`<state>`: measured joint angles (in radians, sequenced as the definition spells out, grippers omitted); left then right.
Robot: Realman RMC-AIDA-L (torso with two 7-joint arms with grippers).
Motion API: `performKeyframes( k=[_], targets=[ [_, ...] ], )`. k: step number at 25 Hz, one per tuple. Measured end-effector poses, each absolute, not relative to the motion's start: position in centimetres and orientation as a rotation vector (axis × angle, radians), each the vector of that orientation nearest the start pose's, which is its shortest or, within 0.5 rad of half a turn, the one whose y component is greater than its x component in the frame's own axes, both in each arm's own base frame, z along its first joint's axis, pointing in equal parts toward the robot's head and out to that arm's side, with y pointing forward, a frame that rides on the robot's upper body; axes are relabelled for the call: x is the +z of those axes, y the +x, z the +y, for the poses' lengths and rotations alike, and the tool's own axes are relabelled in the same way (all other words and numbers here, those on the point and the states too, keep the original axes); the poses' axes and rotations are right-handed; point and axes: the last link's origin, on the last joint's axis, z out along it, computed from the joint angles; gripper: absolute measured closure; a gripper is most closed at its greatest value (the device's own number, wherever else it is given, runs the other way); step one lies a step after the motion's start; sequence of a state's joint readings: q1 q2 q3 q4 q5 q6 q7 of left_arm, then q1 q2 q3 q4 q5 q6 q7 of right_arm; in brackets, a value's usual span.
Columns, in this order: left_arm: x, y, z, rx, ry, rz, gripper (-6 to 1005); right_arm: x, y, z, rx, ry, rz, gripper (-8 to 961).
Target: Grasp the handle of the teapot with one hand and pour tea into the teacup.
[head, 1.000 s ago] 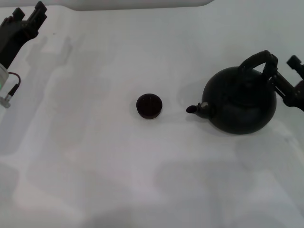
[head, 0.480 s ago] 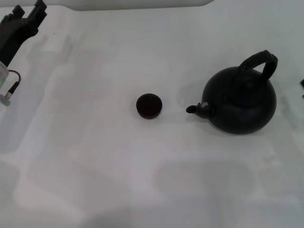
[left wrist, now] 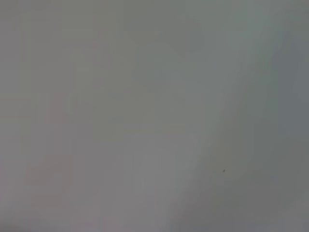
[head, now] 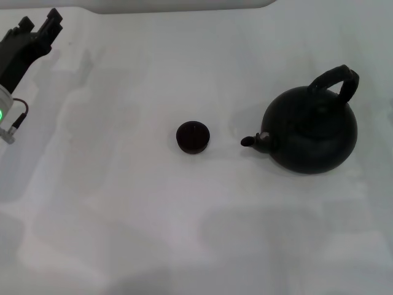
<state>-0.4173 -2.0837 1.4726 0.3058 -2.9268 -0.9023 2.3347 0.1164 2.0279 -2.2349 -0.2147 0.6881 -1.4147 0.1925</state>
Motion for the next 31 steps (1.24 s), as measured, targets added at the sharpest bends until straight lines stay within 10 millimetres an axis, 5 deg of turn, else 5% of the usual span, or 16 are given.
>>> performKeyframes(
  k=[10,31],
  targets=[
    [-1.4,-32.3,35.5,-0.935,-1.652,-0.978,285,1.2,37.1,24.8,0.719,-1.520,0.537,89],
    [-1.1,-32.1,35.8,-0.946,-1.648,-0.967,285,1.3,37.2,25.6,0.708,-1.513,0.556,93]
  ],
)
